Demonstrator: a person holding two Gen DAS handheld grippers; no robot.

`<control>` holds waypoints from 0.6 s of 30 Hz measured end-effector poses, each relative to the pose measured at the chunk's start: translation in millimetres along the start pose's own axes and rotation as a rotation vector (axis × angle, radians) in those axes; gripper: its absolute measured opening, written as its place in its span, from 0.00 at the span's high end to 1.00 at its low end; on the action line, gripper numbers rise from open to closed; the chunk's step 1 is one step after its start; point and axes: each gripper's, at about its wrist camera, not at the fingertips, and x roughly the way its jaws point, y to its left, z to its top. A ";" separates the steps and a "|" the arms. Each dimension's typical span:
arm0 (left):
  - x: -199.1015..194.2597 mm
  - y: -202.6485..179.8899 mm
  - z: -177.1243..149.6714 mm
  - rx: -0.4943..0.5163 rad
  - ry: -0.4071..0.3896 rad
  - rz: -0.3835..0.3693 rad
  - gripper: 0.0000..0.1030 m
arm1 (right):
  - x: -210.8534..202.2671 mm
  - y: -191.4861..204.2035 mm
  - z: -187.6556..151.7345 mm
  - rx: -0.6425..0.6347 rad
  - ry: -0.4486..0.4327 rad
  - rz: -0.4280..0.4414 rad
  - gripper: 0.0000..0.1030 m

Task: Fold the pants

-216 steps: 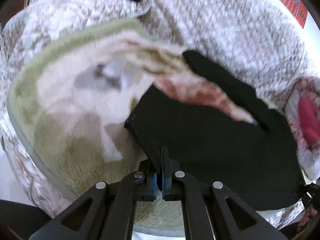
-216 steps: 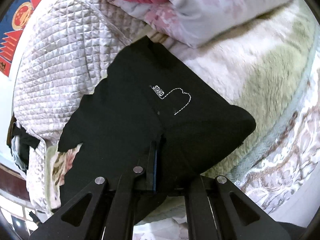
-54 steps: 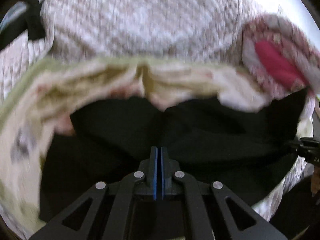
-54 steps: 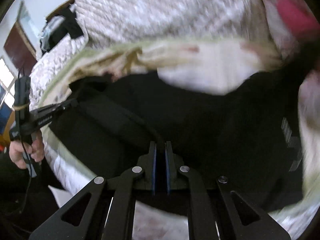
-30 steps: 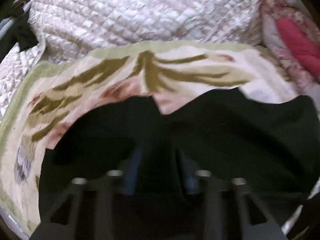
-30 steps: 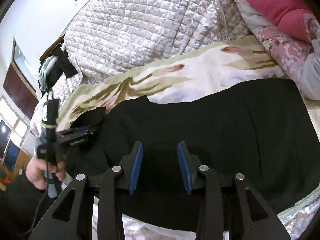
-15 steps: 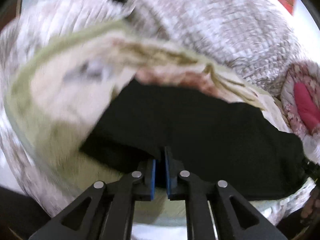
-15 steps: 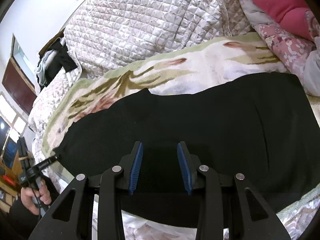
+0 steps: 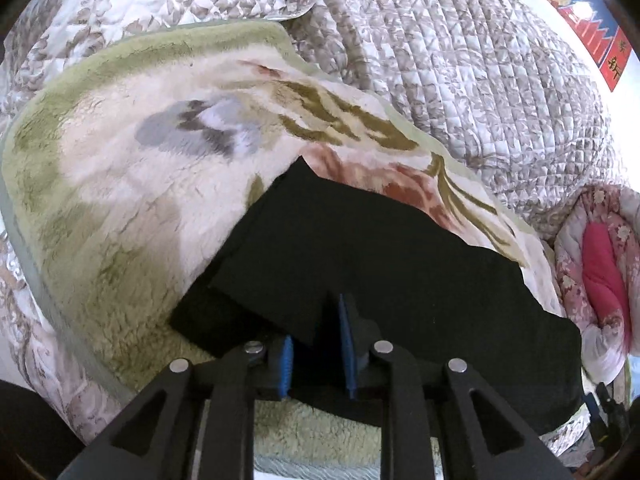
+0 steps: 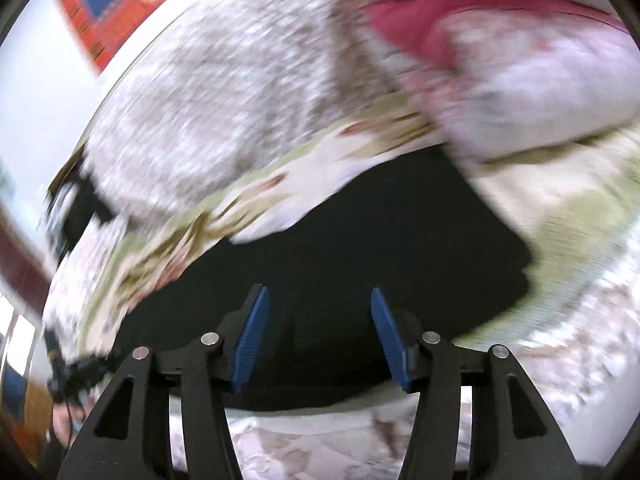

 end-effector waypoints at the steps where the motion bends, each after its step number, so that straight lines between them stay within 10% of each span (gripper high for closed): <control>1: -0.2 -1.3 -0.2 0.008 -0.005 0.008 0.82 | -5.9 -5.3 0.3 0.031 -0.022 -0.026 0.48; 18: 2.4 -2.5 5.3 0.050 0.006 0.025 0.89 | 5.6 -49.4 8.6 0.276 -0.002 -0.171 0.47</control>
